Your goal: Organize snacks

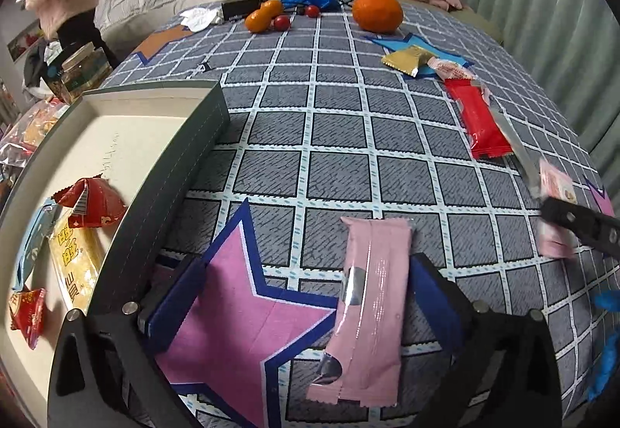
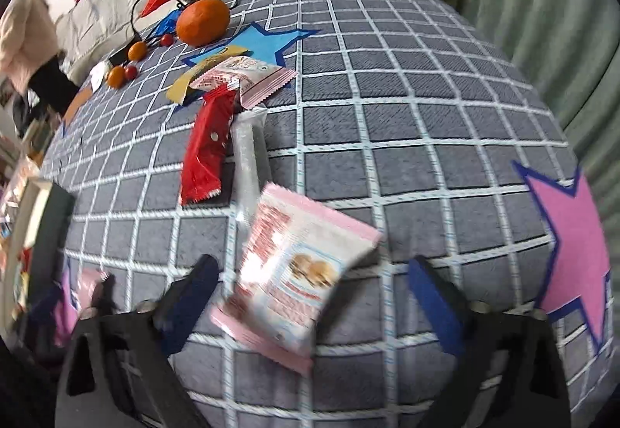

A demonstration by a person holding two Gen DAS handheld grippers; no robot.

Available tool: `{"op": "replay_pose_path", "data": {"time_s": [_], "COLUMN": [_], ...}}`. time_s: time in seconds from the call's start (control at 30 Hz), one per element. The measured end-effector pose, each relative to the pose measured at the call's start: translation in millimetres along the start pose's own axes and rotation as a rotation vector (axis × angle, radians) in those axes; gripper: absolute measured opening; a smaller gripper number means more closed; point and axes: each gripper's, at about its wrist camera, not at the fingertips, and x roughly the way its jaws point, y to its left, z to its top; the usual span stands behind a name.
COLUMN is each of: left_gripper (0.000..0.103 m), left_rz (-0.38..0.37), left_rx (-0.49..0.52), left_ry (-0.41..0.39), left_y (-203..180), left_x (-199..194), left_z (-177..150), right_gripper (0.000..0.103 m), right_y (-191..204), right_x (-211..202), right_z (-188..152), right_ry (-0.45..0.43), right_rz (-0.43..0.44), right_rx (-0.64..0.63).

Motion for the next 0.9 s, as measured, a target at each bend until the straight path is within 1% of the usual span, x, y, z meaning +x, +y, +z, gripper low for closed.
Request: {"op": "replay_pose_path", "data": {"time_s": [0.03, 0.07, 0.13, 0.2, 0.27, 0.3, 0.33, 0.37, 0.4, 0.5, 0.57, 0.8, 0.9], "left_gripper": [0.103, 0.103, 0.103, 0.103, 0.103, 0.103, 0.103, 0.103, 0.103, 0.103, 0.103, 0.103, 0.103], "left_rz": [0.0, -0.001, -0.003, -0.005, -0.003, -0.002, -0.002, -0.004, -0.005, -0.007, -0.007, -0.006, -0.006], "left_rx": [0.001, 0.0, 0.001, 0.0, 0.0, 0.0, 0.0, 0.0, 0.001, 0.003, 0.004, 0.003, 0.004], "left_ry": [-0.016, -0.022, -0.02, -0.024, -0.026, -0.028, -0.028, -0.03, -0.031, -0.037, -0.038, -0.039, -0.039], "left_y": [-0.4, -0.5, 0.0, 0.9, 0.9, 0.6, 0.6, 1.0, 0.7, 0.2, 0.3, -0.8, -0.8], "left_x": [-0.2, -0.4, -1.3, -2.8, -3.3, -3.7, -4.1, -4.1, -4.9, -5.5, -5.8, -6.5, -6.3], "left_z": [-2.0, -2.9, -2.2, -3.2, -2.8, -3.2, -3.6, -3.9, -4.6, -5.9, -6.6, -7.2, -7.2], "right_gripper": [0.049, 0.042, 0.042, 0.042, 0.047, 0.066, 0.1, 0.103, 0.103, 0.103, 0.103, 0.103, 0.103], "right_y": [-6.1, -14.2, -36.2, -45.6, -48.0, -47.2, -44.5, -42.2, -39.2, -23.8, -21.5, -23.3, -23.5], "right_x": [-3.8, -6.1, -16.6, -23.3, -27.4, -27.3, -23.9, -20.4, -13.1, -5.0, -5.2, -4.1, -7.3], "right_z": [-4.1, -6.9, -20.7, -30.6, -35.3, -34.8, -32.7, -30.5, -28.9, -29.0, -32.2, -31.6, -36.2], "right_ry": [-0.005, -0.005, 0.005, 0.005, -0.001, -0.004, -0.002, -0.01, -0.007, -0.058, -0.095, -0.113, -0.123], "right_rz": [0.0, 0.009, 0.046, 0.036, 0.043, 0.032, 0.008, -0.001, 0.005, -0.087, -0.082, -0.074, -0.075], "right_rx": [-0.008, -0.006, 0.025, 0.018, 0.011, 0.012, 0.016, 0.021, 0.023, -0.046, -0.053, -0.056, -0.056]}}
